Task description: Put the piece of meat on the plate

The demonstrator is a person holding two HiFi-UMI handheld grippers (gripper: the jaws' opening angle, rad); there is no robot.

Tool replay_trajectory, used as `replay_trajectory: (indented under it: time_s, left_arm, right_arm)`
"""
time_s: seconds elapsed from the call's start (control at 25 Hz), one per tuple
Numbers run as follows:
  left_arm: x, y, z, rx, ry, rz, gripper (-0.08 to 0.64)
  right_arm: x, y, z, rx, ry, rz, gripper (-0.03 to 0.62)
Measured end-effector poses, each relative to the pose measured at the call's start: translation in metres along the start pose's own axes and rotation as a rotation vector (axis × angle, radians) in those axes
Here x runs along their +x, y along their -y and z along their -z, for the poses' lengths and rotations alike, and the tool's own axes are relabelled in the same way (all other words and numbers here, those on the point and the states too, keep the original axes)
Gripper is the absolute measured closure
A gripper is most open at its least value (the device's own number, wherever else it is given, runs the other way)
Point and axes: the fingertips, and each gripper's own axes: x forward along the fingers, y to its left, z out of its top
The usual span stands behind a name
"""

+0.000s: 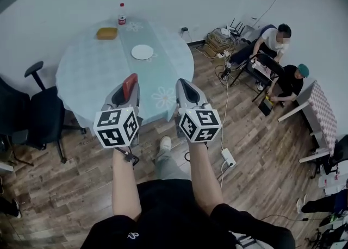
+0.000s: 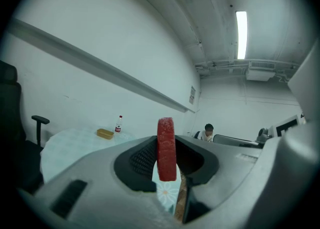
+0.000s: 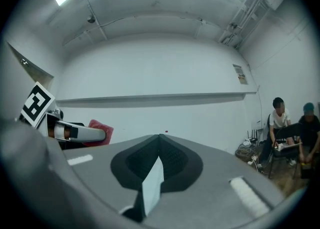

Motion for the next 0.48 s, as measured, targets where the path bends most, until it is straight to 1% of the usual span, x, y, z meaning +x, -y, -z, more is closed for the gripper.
replay_trajectory:
  time_s: [0.12, 0.32, 0.48]
  left_arm:
    - [0.041, -0.01, 0.006, -0.014, -0.002, -0.02, 0.468]
    - [0.123, -0.028, 0.027, -0.027, -0.045, -0.074, 0.468]
    - [0.197, -0.049, 0.039, -0.034, -0.119, -0.117, 0.468]
  right_arm:
    - [0.036, 0.026, 0.011, 0.003, -0.018, -0.02, 0.584]
    - [0.104, 0.087, 0.035, 0.039, -0.049, -0.056, 0.584]
    - [0.185, 0.133, 0.053, 0.112, -0.103, -0.08, 0.583]
